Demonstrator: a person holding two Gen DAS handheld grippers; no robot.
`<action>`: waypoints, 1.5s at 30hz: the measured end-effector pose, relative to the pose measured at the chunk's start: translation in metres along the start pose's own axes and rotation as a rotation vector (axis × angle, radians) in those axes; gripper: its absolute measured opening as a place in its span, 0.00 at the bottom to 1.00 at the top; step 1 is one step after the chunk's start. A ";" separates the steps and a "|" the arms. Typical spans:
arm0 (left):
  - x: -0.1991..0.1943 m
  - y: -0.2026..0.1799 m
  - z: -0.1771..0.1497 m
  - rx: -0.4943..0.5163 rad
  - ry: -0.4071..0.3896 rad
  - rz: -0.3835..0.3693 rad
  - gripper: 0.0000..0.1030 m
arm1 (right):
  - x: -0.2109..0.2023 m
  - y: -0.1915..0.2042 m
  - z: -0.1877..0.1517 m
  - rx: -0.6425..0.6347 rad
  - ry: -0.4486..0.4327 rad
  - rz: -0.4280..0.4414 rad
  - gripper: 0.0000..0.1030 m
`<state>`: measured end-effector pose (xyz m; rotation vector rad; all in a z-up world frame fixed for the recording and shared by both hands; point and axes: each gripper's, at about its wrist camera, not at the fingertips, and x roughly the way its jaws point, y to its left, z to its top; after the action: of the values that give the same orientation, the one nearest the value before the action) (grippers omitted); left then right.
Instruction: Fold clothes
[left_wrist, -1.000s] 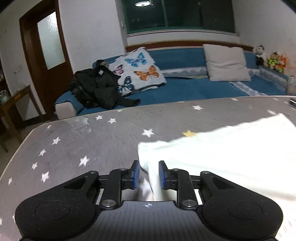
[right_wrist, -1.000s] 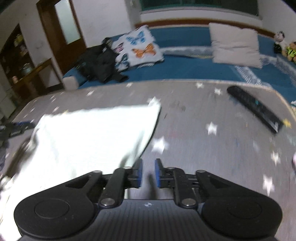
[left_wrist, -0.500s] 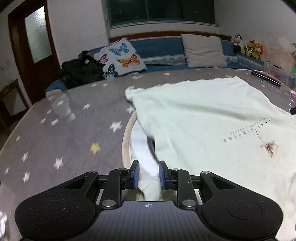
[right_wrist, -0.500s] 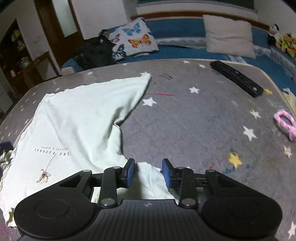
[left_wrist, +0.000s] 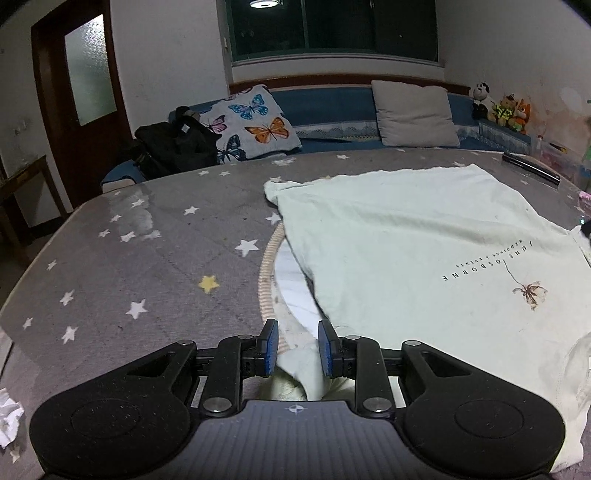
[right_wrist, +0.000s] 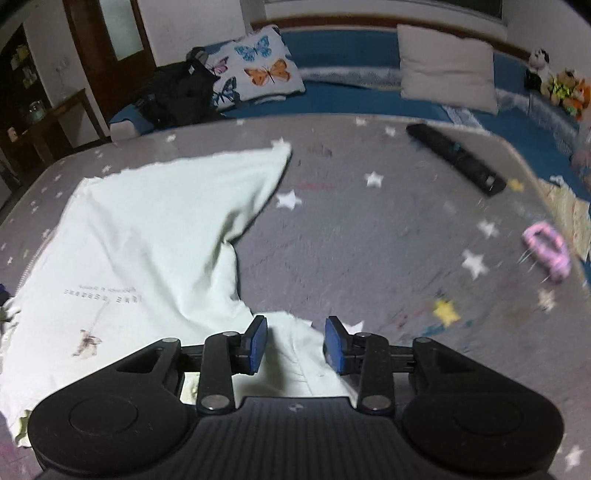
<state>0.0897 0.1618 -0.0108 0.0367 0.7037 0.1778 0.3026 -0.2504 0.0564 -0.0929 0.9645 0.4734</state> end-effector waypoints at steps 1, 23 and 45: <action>-0.001 0.001 -0.001 -0.001 0.000 0.001 0.26 | 0.005 -0.001 -0.002 0.014 0.003 0.005 0.37; -0.010 0.019 -0.029 -0.031 0.039 0.036 0.13 | -0.058 0.019 -0.062 0.069 -0.171 -0.135 0.26; -0.043 0.019 -0.029 -0.099 -0.020 -0.020 0.16 | -0.056 0.042 -0.086 -0.019 -0.170 -0.048 0.38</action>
<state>0.0355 0.1724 -0.0039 -0.0631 0.6743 0.1930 0.1913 -0.2564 0.0580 -0.0918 0.7896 0.4388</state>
